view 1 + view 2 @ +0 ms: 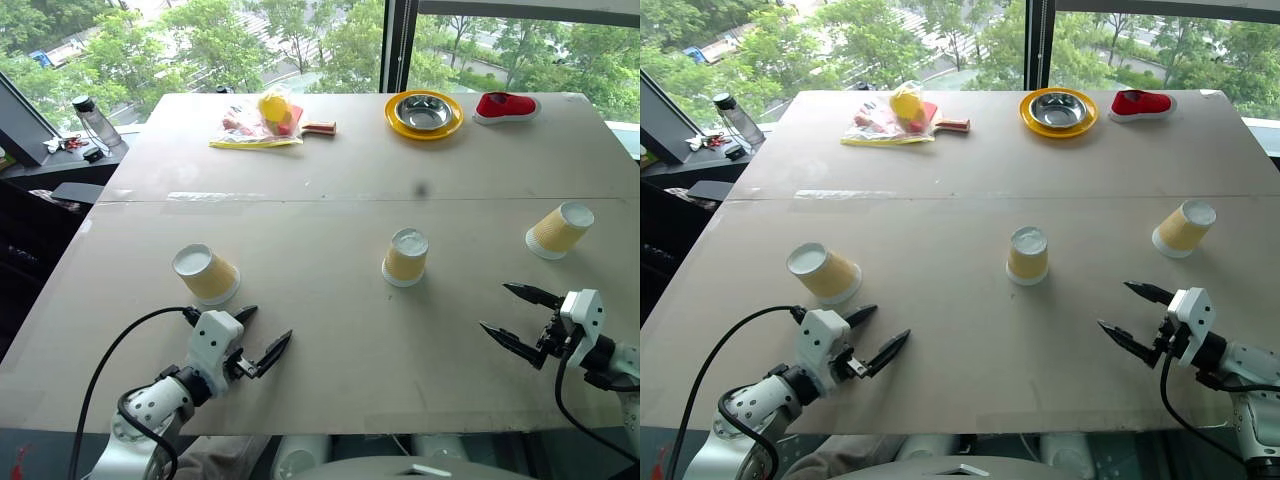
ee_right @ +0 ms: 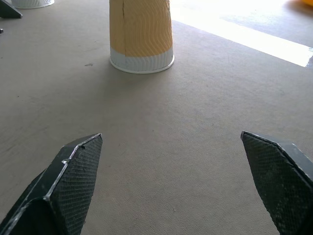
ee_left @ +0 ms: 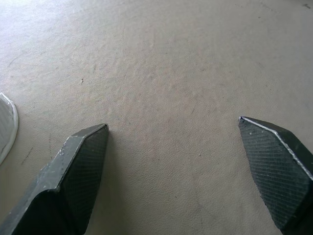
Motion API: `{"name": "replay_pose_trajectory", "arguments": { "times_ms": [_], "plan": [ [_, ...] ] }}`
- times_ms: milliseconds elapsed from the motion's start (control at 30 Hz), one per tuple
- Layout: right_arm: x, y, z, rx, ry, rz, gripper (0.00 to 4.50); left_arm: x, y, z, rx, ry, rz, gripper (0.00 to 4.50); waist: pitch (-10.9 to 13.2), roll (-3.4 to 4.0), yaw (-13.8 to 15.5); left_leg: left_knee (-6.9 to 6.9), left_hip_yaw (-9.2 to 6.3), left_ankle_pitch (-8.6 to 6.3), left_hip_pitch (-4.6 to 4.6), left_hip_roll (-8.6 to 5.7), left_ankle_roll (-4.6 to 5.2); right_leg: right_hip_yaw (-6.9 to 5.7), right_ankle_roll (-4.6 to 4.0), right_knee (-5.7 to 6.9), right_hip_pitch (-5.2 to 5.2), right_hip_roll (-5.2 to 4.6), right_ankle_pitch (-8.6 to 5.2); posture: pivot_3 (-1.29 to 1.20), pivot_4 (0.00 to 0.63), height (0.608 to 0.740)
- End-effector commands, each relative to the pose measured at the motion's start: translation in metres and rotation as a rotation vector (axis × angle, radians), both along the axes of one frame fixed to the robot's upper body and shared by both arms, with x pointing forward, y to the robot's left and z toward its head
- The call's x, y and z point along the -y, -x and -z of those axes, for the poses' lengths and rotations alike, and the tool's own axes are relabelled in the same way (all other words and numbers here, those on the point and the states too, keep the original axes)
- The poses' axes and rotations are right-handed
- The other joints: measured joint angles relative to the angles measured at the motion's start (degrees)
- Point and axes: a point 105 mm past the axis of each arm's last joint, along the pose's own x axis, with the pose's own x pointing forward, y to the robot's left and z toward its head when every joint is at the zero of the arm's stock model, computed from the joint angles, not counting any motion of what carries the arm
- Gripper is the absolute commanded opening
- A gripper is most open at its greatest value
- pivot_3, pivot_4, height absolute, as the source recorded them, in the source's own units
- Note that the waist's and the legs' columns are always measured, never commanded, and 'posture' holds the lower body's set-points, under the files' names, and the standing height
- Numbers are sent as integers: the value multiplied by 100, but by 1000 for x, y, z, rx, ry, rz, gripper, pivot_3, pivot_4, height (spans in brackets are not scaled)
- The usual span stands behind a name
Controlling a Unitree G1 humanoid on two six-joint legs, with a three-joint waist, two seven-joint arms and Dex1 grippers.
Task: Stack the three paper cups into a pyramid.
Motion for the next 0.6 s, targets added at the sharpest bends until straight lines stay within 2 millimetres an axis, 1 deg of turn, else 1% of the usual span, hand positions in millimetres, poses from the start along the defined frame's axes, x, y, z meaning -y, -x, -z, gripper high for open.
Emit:
{"name": "replay_pose_trajectory", "arguments": {
  "times_ms": [33, 133, 600],
  "plan": [
    [-3, 1, -9, 40, -7, -8, 4500, 7, 3, 2, -13, 13, 28, 4374, 0, 0, 0, 0, 0, 0, 0, 0, 0, 0, 0, 0, 0, 0, 0, 0, 150, 740],
    [-2, 1, -8, 39, -12, 1, 4500, 10, 2, 0, -12, 34, 38, 4374, 0, 0, 6, 0, -1, 0, 0, 0, 0, -1, 0, 0, 0, -1, 0, 0, 150, 740],
    [-2, 0, -4, 37, -12, 0, 4500, 11, 1, -3, -5, 39, 44, 4374, 1, 0, 1, -4, -1, 0, -1, -1, 0, -1, 0, -4, 0, -3, 0, 0, 150, 740]
  ]
}}
